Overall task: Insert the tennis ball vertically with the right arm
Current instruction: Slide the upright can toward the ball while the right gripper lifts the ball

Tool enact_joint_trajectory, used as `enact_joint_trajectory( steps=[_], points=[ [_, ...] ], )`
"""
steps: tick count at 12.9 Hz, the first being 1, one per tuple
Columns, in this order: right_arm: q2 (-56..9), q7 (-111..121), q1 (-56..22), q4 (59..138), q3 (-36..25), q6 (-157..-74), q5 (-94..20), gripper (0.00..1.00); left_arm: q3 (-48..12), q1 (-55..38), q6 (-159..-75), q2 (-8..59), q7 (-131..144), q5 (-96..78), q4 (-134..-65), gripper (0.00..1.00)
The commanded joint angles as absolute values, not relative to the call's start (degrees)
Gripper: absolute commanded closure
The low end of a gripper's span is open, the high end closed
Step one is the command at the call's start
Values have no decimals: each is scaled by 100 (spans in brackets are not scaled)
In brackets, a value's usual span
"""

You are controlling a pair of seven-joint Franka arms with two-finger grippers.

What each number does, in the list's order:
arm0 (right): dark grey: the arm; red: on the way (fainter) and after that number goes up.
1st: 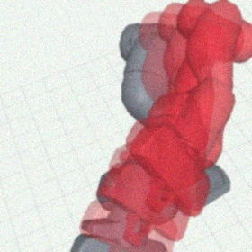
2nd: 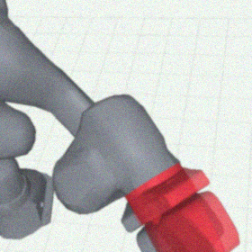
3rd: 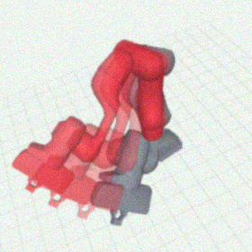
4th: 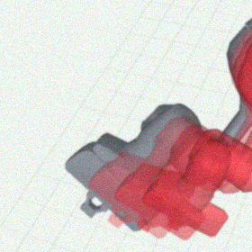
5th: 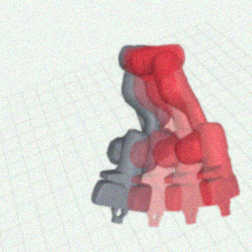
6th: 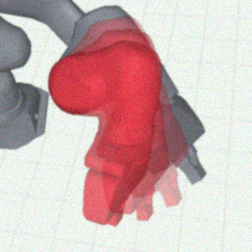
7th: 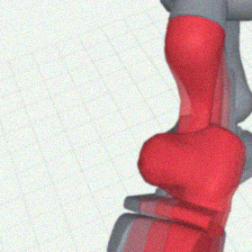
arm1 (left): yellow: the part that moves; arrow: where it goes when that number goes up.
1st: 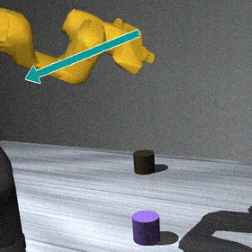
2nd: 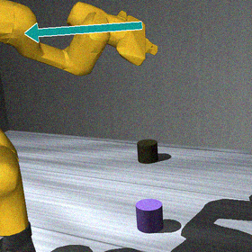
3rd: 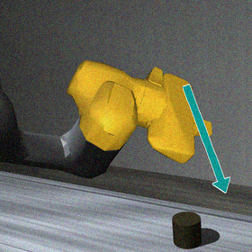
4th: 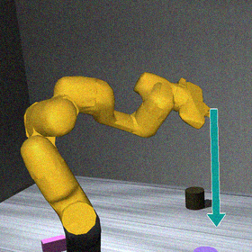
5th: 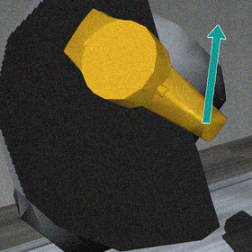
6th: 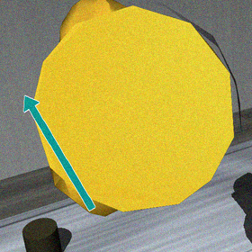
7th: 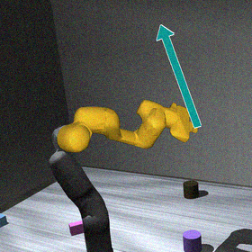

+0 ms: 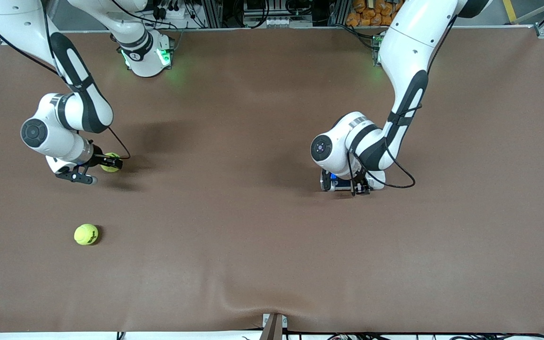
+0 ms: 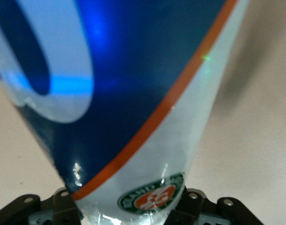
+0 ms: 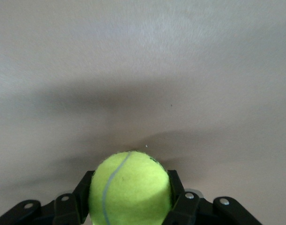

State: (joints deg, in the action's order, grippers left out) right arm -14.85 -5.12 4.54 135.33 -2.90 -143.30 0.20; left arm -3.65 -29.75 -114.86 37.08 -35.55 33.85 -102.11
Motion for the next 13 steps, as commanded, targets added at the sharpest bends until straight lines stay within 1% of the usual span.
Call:
enact_joint_trajectory(
  steps=[1, 4, 6, 7, 9, 11, 13],
  points=[
    [-907, -466, 571, 13545, -202, -13932, 18, 53, -544, -3023, -11496, 3866, -3428, 3123, -9741, 31],
    [-642, -466, 563, 13159, -193, -13204, 18, 53, -737, -3059, -11601, 4095, -3428, 2375, -9055, 31],
    [-615, -475, 571, 12668, -193, -12484, 18, 53, -791, -3085, -12091, 4262, -3437, 1849, -8650, 31],
    [-615, -475, 571, 12317, -185, -11985, 18, 53, -800, -3181, -12511, 4350, -3428, 1593, -8535, 31],
    [-624, -492, 536, 11579, -167, -11052, 9, 53, -800, -3225, -13809, 4569, -3419, 1145, -8482, 32],
    [-624, -527, 510, 11024, -97, -10418, -78, 53, -800, -3383, -14989, 4806, -3296, 557, -8473, 31],
    [-624, -527, 483, 10471, -88, -9864, -516, 53, -809, -3506, -15974, 5053, -3296, 46, -8464, 31]
  ],
)
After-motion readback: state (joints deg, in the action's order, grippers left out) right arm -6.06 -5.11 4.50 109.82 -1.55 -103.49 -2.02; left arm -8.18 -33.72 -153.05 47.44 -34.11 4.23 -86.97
